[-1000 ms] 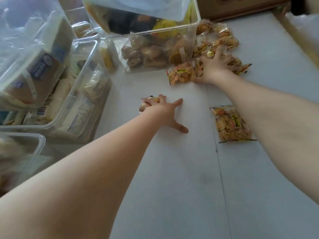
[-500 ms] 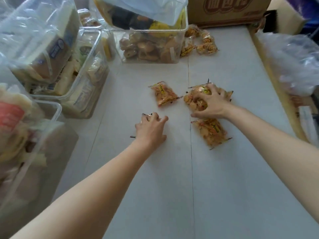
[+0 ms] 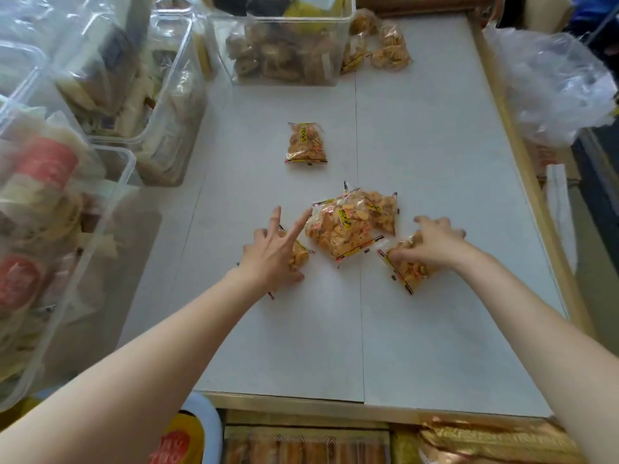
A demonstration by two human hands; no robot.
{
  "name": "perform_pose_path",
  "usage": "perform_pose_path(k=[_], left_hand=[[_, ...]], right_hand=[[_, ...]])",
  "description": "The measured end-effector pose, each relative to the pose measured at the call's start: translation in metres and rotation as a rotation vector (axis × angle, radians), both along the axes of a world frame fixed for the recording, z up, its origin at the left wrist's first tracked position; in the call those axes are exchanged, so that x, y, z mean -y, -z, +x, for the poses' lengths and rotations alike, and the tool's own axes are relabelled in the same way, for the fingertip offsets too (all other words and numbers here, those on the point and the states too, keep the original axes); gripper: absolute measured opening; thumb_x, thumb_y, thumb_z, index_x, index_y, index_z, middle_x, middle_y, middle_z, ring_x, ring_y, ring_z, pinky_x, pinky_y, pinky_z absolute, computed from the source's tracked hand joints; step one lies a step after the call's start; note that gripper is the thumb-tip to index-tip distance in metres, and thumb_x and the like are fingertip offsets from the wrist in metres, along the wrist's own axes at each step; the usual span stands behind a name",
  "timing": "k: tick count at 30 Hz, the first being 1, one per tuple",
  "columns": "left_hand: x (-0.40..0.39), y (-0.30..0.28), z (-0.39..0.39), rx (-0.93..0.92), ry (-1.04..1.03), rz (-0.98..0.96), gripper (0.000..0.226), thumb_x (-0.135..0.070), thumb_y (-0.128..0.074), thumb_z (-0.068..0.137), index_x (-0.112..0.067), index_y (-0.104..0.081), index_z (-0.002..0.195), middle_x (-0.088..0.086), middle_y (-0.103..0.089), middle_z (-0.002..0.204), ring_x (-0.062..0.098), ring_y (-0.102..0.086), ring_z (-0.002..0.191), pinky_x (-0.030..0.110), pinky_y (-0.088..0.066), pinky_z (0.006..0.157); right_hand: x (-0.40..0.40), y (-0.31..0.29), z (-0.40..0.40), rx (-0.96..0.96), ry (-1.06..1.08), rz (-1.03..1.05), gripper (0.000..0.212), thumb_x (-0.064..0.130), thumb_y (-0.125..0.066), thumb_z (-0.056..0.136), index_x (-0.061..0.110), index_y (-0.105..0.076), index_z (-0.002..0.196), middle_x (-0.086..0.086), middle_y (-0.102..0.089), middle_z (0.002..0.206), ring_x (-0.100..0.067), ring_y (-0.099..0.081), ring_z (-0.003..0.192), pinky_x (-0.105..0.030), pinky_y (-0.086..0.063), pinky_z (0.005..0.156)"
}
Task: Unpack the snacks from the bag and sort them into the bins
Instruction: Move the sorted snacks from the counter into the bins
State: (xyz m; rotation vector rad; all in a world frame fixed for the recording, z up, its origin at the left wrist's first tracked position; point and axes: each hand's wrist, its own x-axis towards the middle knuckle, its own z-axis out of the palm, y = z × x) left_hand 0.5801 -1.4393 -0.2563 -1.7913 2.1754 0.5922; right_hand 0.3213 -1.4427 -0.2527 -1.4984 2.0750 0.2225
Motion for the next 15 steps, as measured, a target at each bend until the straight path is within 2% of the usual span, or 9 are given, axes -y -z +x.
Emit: perform_pose_path(k=[2, 5, 7, 9, 12, 13, 15], left_hand=[[-0.002, -0.002, -0.004, -0.038, 0.022, -0.016, 0.116, -0.029, -0.074, 0.076, -0.050, 0.023, 0.136, 0.014, 0.019, 0.154, 0.041, -0.032, 0.127, 0.047, -0.045, 0.086], [-0.008, -0.003, -0.011, -0.044, 0.157, -0.105, 0.113, -0.014, -0.070, 0.078, -0.053, 0.025, 0.128, 0.014, 0.027, 0.152, 0.042, -0.029, 0.128, 0.045, -0.049, 0.083], [-0.008, -0.002, -0.018, 0.005, 0.250, -0.152, 0.109, -0.006, -0.061, 0.082, -0.054, 0.024, 0.130, 0.013, 0.032, 0.151, 0.044, -0.026, 0.130, 0.045, -0.052, 0.081], [-0.003, -0.003, -0.026, 0.052, 0.323, -0.121, 0.105, -0.003, -0.054, 0.084, -0.053, 0.021, 0.136, 0.013, 0.033, 0.150, 0.047, -0.026, 0.131, 0.044, -0.052, 0.081], [0.011, -0.009, -0.034, 0.026, 0.338, 0.048, 0.102, -0.006, -0.058, 0.083, -0.054, 0.012, 0.140, 0.015, 0.025, 0.153, 0.044, -0.040, 0.120, 0.044, -0.047, 0.091], [0.016, -0.009, -0.034, -0.023, 0.303, 0.107, 0.099, -0.008, -0.059, 0.083, -0.052, 0.006, 0.143, 0.015, 0.018, 0.155, 0.045, -0.039, 0.123, 0.045, -0.043, 0.096], [0.020, -0.009, -0.030, -0.161, 0.203, 0.174, 0.089, -0.011, -0.060, 0.081, -0.047, -0.009, 0.145, 0.014, 0.003, 0.156, 0.044, -0.031, 0.132, 0.045, -0.037, 0.103]], right_hand=[[-0.009, 0.008, 0.008, -0.054, -0.111, 0.100, 0.093, 0.053, -0.078, 0.062, 0.021, -0.031, 0.136, -0.014, -0.025, 0.135, -0.039, -0.026, 0.127, -0.047, -0.035, 0.100], [-0.013, 0.002, 0.016, -0.015, -0.105, 0.060, 0.096, 0.041, -0.083, 0.060, 0.023, -0.029, 0.138, -0.012, -0.023, 0.134, -0.037, -0.031, 0.125, -0.047, -0.037, 0.096], [-0.006, -0.007, 0.011, -0.023, -0.153, -0.015, 0.104, 0.034, -0.083, 0.061, 0.030, -0.020, 0.144, -0.012, -0.024, 0.134, -0.037, -0.033, 0.124, -0.047, -0.034, 0.097], [0.007, -0.014, 0.006, 0.006, -0.243, -0.115, 0.111, 0.027, -0.081, 0.064, 0.038, -0.008, 0.147, -0.011, -0.016, 0.143, -0.038, -0.028, 0.127, -0.048, -0.033, 0.099], [0.029, -0.017, 0.011, 0.034, -0.406, -0.068, 0.116, 0.017, -0.079, 0.069, 0.047, 0.002, 0.146, -0.002, 0.014, 0.156, -0.043, -0.018, 0.134, -0.050, -0.035, 0.101], [0.036, -0.016, 0.015, 0.029, -0.435, -0.028, 0.116, 0.015, -0.078, 0.070, 0.049, 0.003, 0.145, 0.000, 0.017, 0.156, -0.043, -0.017, 0.135, -0.050, -0.034, 0.102], [0.048, -0.013, 0.021, 0.035, -0.459, 0.030, 0.116, 0.017, -0.081, 0.068, 0.051, 0.000, 0.144, -0.001, 0.009, 0.157, -0.043, -0.017, 0.135, -0.050, -0.031, 0.105]])
